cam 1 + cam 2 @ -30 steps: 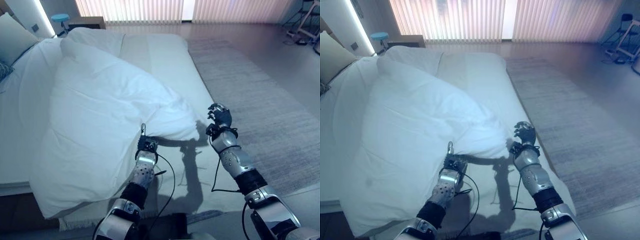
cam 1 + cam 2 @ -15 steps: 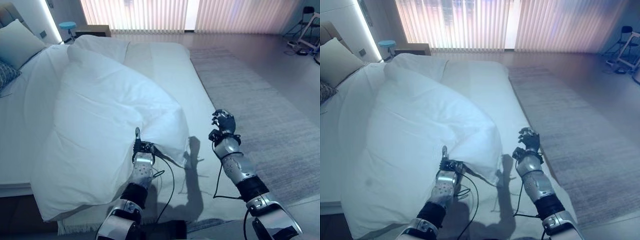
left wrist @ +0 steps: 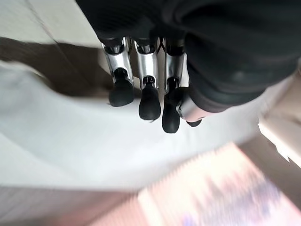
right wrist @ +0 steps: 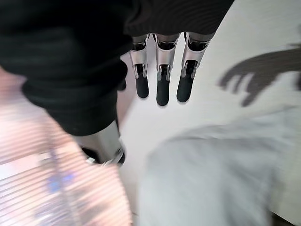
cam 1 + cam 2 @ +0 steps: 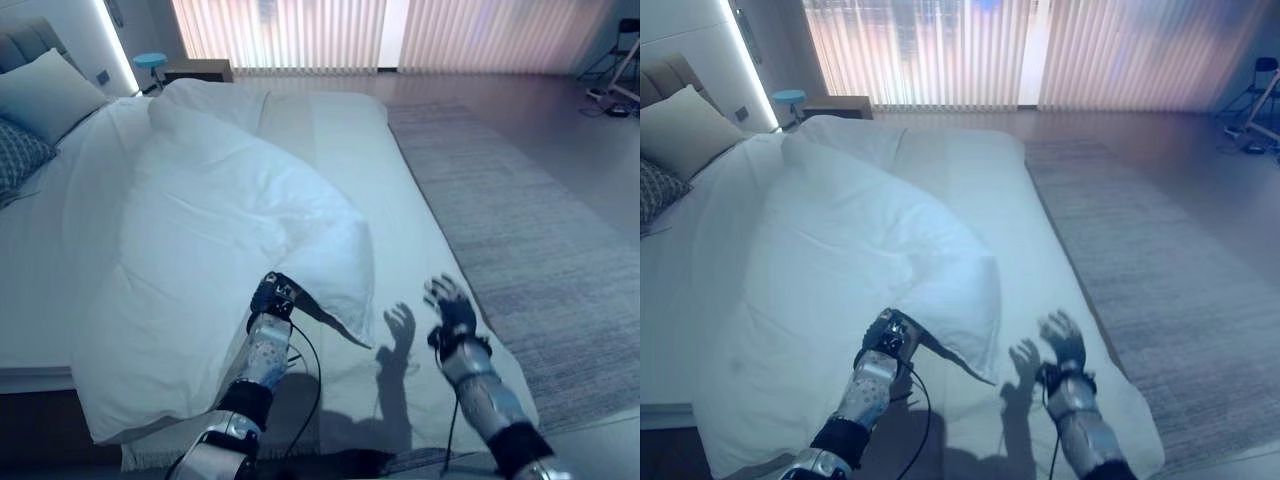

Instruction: Make the bed

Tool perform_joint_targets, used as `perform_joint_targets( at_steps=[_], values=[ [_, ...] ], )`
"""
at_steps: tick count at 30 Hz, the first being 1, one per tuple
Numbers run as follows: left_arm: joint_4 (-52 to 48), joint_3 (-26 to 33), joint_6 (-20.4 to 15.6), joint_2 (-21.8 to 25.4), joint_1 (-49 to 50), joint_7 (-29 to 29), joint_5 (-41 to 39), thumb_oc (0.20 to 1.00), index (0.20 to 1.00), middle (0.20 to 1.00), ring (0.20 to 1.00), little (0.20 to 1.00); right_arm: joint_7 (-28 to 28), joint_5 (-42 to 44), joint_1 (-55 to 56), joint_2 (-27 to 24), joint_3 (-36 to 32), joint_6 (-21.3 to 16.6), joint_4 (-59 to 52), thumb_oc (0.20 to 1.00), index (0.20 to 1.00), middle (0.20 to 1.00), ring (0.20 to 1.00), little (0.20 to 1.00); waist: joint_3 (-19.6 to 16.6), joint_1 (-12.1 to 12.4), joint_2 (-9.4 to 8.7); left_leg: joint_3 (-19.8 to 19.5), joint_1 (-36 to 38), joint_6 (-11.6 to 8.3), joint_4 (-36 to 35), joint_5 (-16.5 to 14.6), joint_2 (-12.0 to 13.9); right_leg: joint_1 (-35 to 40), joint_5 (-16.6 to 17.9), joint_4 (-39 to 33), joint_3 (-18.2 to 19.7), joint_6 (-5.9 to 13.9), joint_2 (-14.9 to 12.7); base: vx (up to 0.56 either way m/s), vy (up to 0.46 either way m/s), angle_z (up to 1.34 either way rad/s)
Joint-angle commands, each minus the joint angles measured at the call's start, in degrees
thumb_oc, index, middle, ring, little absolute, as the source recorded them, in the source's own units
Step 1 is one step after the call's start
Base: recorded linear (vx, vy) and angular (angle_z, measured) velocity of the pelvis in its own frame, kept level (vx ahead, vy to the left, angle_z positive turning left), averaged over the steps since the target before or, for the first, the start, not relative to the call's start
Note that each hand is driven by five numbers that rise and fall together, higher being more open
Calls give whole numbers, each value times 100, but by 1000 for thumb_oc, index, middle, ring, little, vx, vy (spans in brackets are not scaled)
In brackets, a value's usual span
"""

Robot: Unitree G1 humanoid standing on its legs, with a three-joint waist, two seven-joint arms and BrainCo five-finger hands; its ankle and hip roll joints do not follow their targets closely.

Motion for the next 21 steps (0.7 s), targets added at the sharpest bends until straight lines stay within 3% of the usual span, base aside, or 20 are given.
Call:
perform_joint_targets(
  at_steps=[1, 5, 6, 14, 17, 20, 21],
  values=[
    [-327, -541, 101, 98, -547, -701, 314, 200, 200, 200, 200, 200, 807, 998, -352, 331, 154, 23, 257, 1000, 1000, 1000, 1000, 1000, 14, 134, 9, -39, 136, -170, 47, -470, -265, 78, -164, 190, 173, 322, -129, -73, -11, 10],
    [-619, -886, 196, 102, -588, -930, 172, 200, 200, 200, 200, 200, 1012, 1548, -410, 543, 366, 135, 636, 1000, 1000, 1000, 1000, 1000, 124, 177, 93, -173, -6, -180, 47, -378, -291, -35, -155, 232, 98, 301, -147, -66, -14, 17],
    [-884, -1173, 262, 49, -681, -1090, 35, 200, 200, 200, 200, 200, 1182, 2156, -487, 756, 509, 219, 891, 1000, 1000, 1000, 1000, 1000, 237, 227, 201, -320, -163, -191, 47, -277, -317, -181, -157, 304, -25, 278, -170, -63, -4, 24],
    [-1351, -1665, 314, -112, -829, -1367, -290, 200, 200, 200, 200, 200, 1619, 3150, -773, 1091, 800, 382, 1445, 1000, 1000, 1000, 1000, 1000, 398, 337, 356, -608, -440, -181, 47, -137, -384, -433, -155, 396, -229, 243, -212, -42, -9, 28],
    [-1442, -1806, 306, -161, -835, -1405, -435, 200, 200, 200, 200, 200, 1601, 3431, -1015, 1209, 796, 236, 1733, 1000, 1000, 1000, 1000, 1000, 459, 407, 415, -675, -528, -187, 47, -93, -403, -511, -142, 398, -282, 237, -224, -24, -5, 12],
    [-1483, -1841, 239, -130, -727, -1318, -488, 200, 200, 200, 200, 200, 1369, 3096, -1174, 1148, 822, -17, 1746, 1000, 1000, 1000, 1000, 1000, 510, 433, 445, -729, -585, -188, 47, -72, -407, -547, -143, 407, -329, 226, -240, -20, -4, 9],
    [-1486, -1853, 230, -72, -648, -1272, -427, 485, 485, 485, 485, 485, 1221, 2802, -1219, 1075, 820, -81, 1746, 1000, 1000, 1000, 1000, 1000, 521, 440, 443, -734, -600, -178, 47, -75, -404, -558, -142, 415, -330, 226, -243, -4, 6, 20]
  ],
)
